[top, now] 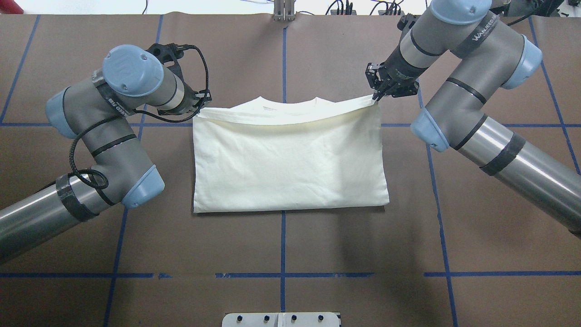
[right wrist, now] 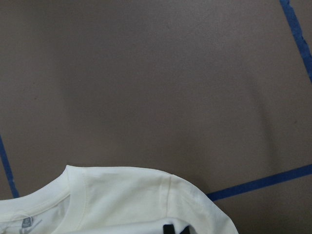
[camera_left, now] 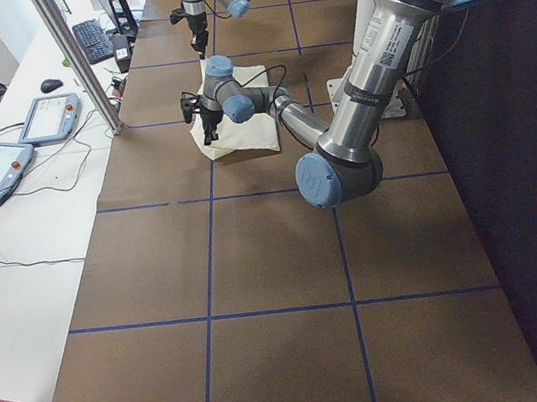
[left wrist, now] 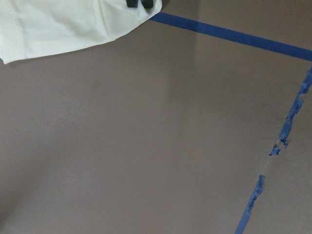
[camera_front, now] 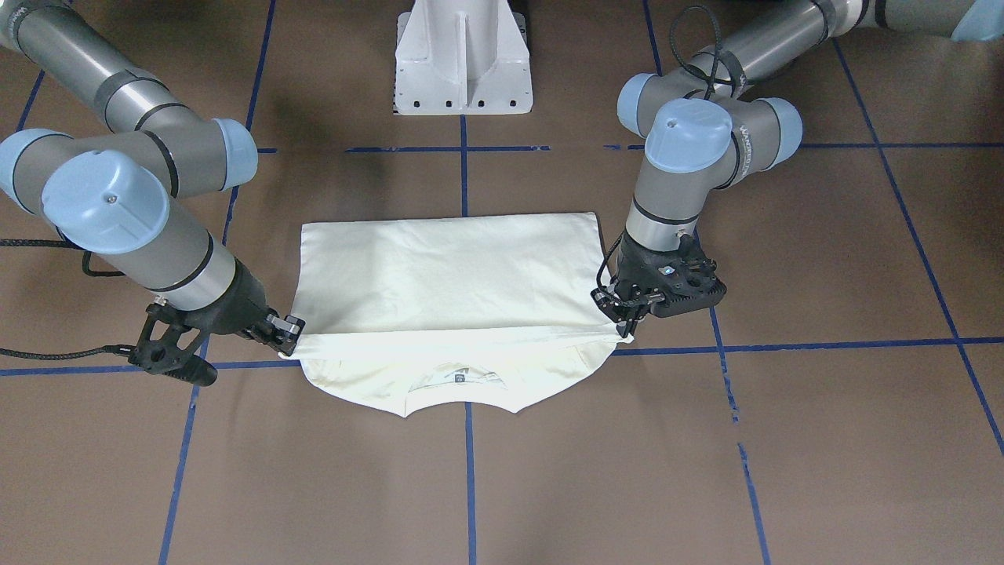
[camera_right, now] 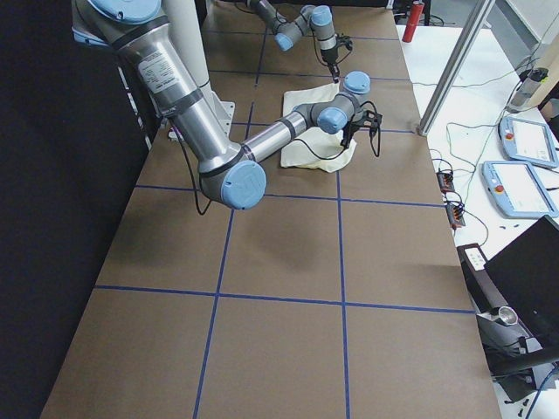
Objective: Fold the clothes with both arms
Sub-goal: 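Release the hem at the collar and raise both grippers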
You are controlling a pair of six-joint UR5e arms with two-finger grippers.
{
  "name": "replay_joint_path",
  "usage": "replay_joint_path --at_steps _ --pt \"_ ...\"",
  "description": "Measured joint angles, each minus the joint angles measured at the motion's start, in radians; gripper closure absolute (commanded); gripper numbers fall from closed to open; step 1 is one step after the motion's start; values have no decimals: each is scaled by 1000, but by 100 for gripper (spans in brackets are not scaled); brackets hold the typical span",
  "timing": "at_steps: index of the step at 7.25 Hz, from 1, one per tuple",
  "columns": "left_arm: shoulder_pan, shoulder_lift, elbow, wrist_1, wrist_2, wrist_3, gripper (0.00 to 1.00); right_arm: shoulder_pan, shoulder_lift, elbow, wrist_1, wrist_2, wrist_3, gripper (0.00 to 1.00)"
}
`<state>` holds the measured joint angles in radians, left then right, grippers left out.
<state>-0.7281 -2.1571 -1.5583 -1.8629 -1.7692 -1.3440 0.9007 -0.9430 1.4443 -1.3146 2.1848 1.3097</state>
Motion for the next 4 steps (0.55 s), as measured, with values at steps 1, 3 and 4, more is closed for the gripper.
replay_joint_path --at_steps 1,3,4 --pt "0 -14 20 -1 2 -1 100 -1 15 -25 0 0 -1 100" --pt "0 -49 74 -3 4 -1 80 -2 27 -50 1 0 -4 54" --pt "-1 -55 86 -3 5 -1 14 -2 29 -56 1 0 -5 1"
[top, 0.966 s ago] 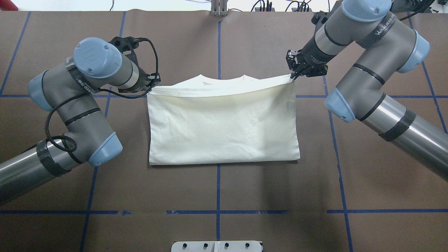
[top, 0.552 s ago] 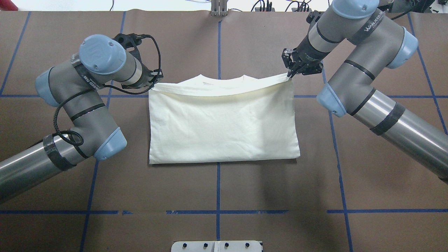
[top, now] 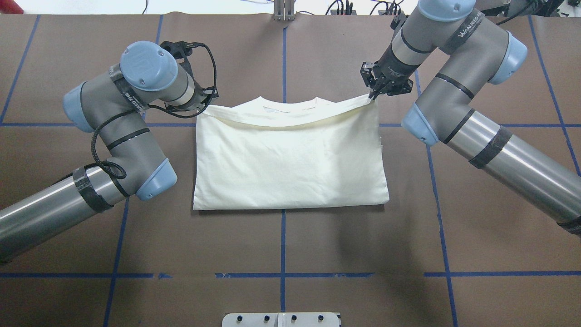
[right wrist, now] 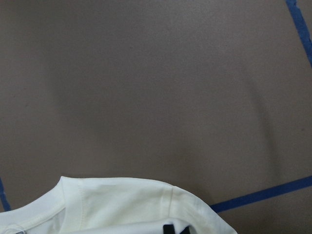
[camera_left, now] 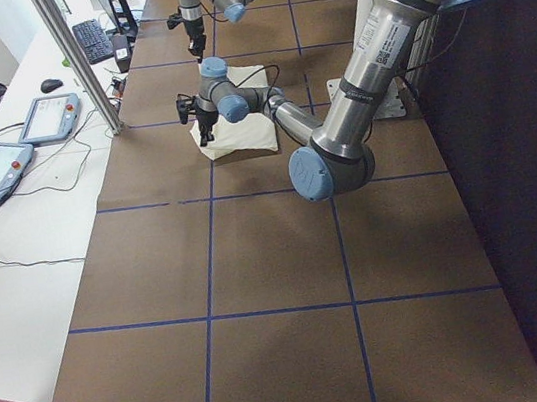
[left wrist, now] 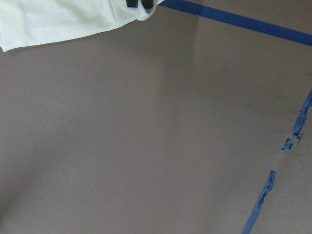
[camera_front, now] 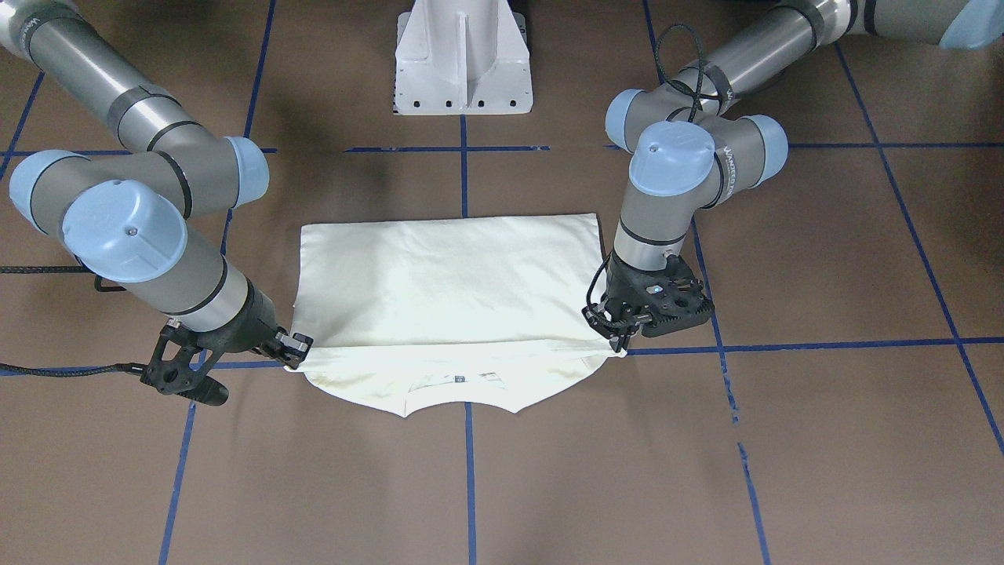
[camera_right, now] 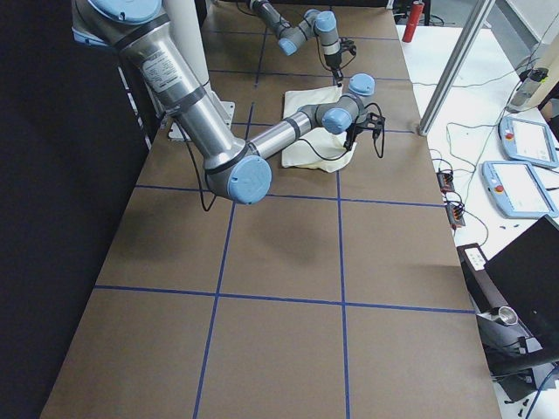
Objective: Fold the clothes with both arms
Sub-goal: 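Release the hem at the collar and raise both grippers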
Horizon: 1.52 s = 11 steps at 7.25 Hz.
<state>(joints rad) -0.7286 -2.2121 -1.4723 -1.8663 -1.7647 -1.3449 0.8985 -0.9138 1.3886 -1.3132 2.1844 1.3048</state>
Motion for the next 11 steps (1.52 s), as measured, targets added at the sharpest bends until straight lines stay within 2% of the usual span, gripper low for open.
replay_joint_path --at_steps 1,3,5,7,9,11 --pt "0 -1 4 0 6 1 0 -2 -1 -2 0 -1 -1 0" --pt "-3 1 0 2 24 2 0 -5 -20 -3 53 -1 -5 0" --pt "-7 28 -70 12 26 2 0 -33 -83 24 193 2 9 0" --pt "-7 83 -178 23 24 -3 0 -106 -174 139 222 -31 24 0" --pt "-3 97 -243 52 24 -9 0 -187 -289 265 217 -77 28 0" --pt "1 99 -286 89 24 -11 0 -238 -353 314 215 -100 31 0"
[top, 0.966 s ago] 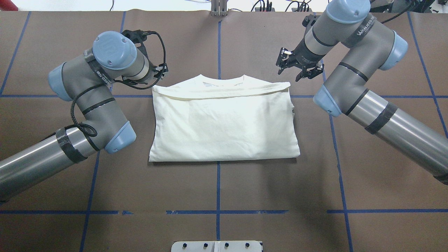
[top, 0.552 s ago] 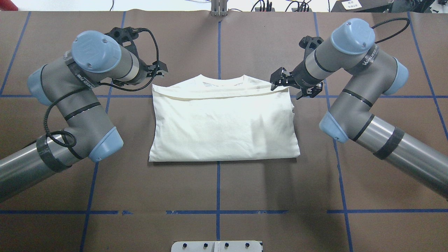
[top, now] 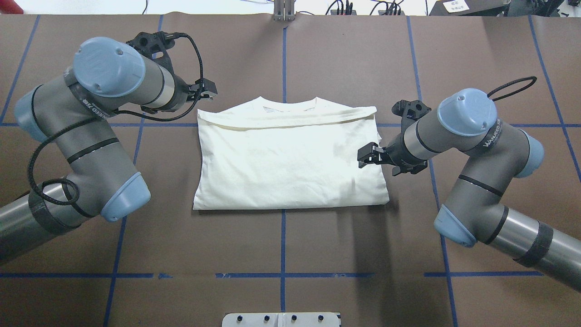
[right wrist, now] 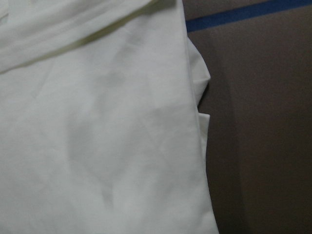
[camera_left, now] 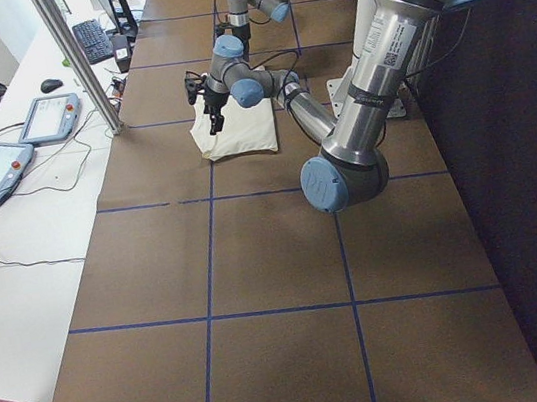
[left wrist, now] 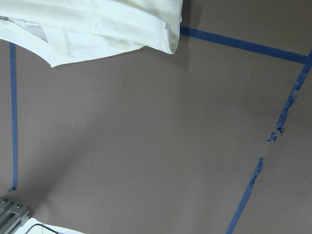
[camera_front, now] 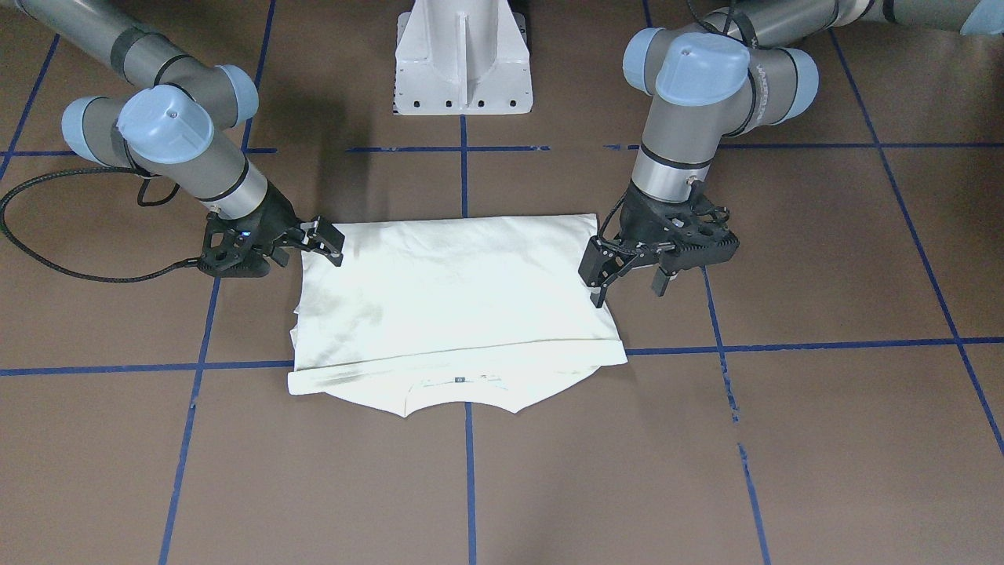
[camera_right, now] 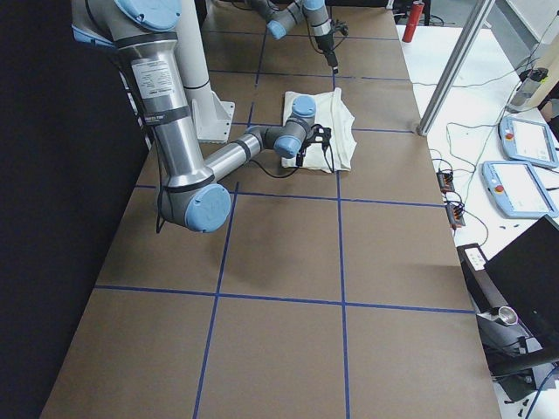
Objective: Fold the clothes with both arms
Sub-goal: 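Release the hem at the collar and raise both grippers, then move the right gripper to the shirt's side edge and grasp it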
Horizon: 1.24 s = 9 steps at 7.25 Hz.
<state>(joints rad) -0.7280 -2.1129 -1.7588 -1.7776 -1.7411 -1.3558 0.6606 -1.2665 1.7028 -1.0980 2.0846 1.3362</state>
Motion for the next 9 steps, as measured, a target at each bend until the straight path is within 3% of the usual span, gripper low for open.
replay_joint_path --at_steps 1,2,3,4,5,9 --pt "1 0 -7 8 0 0 0 -12 -20 8 0 -2 1 1" --pt "2 1 -10 11 0 0 0 -24 -32 14 0 -2 2 44" --pt "2 1 -11 11 0 0 0 -34 -37 18 0 0 5 78" --pt "3 2 -11 11 0 0 0 -41 -38 21 0 1 10 92" --pt "3 2 -9 10 0 0 0 -48 -39 22 0 2 12 100" --pt "5 3 -13 7 -1 9 0 -62 -57 66 2 12 12 100"
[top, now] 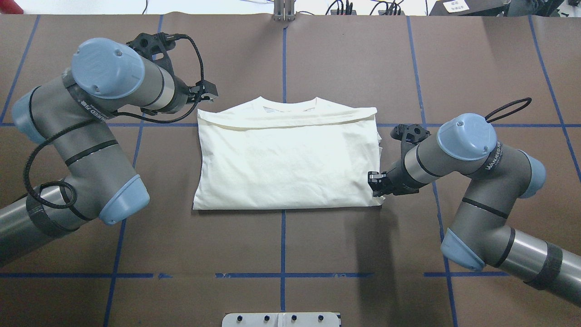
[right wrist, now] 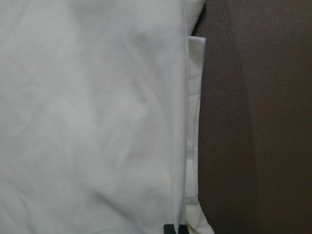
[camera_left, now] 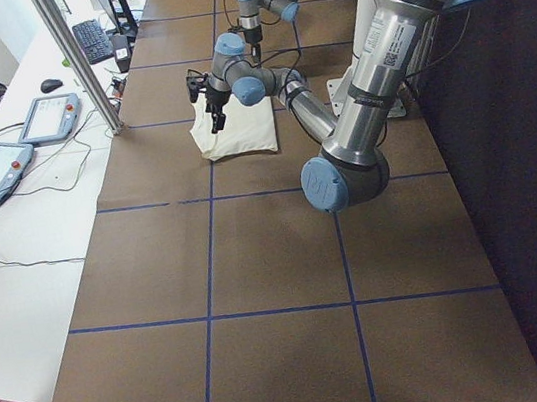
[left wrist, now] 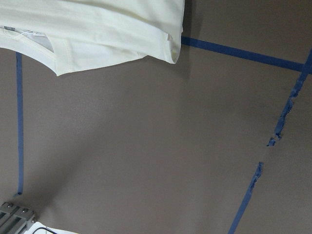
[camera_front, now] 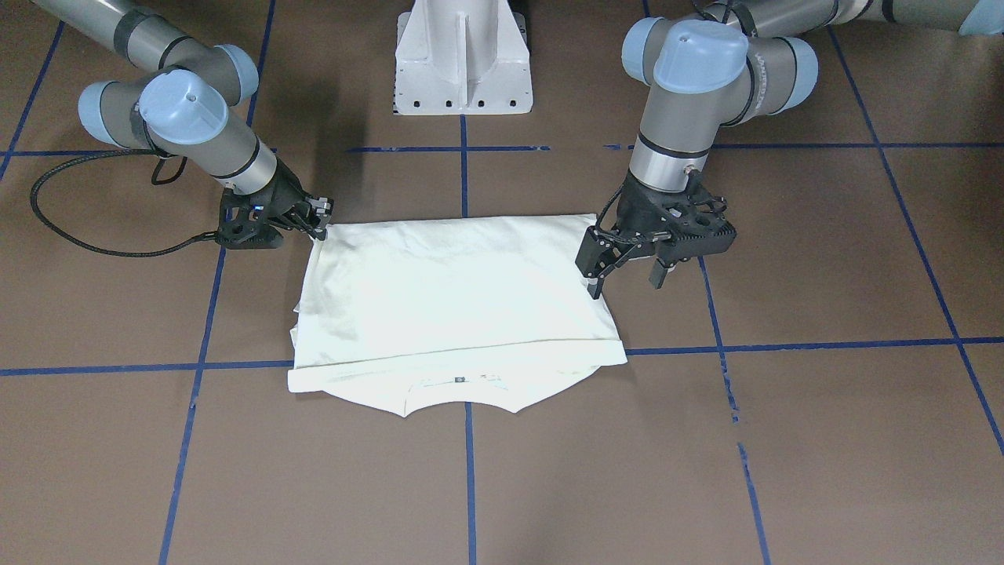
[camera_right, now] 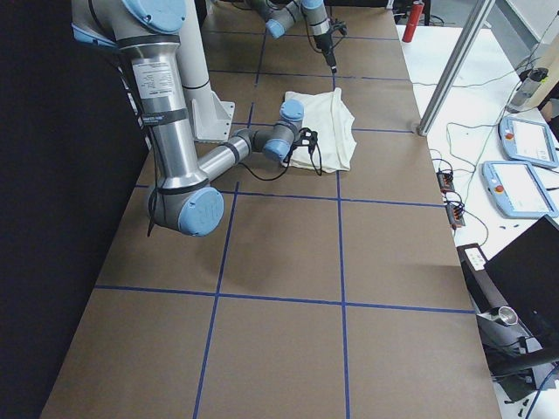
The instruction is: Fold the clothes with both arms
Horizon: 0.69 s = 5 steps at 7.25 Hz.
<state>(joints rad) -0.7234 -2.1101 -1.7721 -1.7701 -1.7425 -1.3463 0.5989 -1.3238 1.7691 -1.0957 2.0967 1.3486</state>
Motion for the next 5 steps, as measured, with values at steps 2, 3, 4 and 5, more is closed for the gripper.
replay_joint_path --at_steps 2,3,4,5 --pt "-1 0 -4 0 0 2 0 -45 -83 109 0 2 0 100" --pt "-1 0 -4 1 1 2 0 -91 -150 177 1 2 3 100" --pt "-1 1 -4 1 3 3 0 -156 -222 244 2 1 18 100" --pt "-1 1 -4 1 4 2 0 -239 -286 300 3 0 53 100"
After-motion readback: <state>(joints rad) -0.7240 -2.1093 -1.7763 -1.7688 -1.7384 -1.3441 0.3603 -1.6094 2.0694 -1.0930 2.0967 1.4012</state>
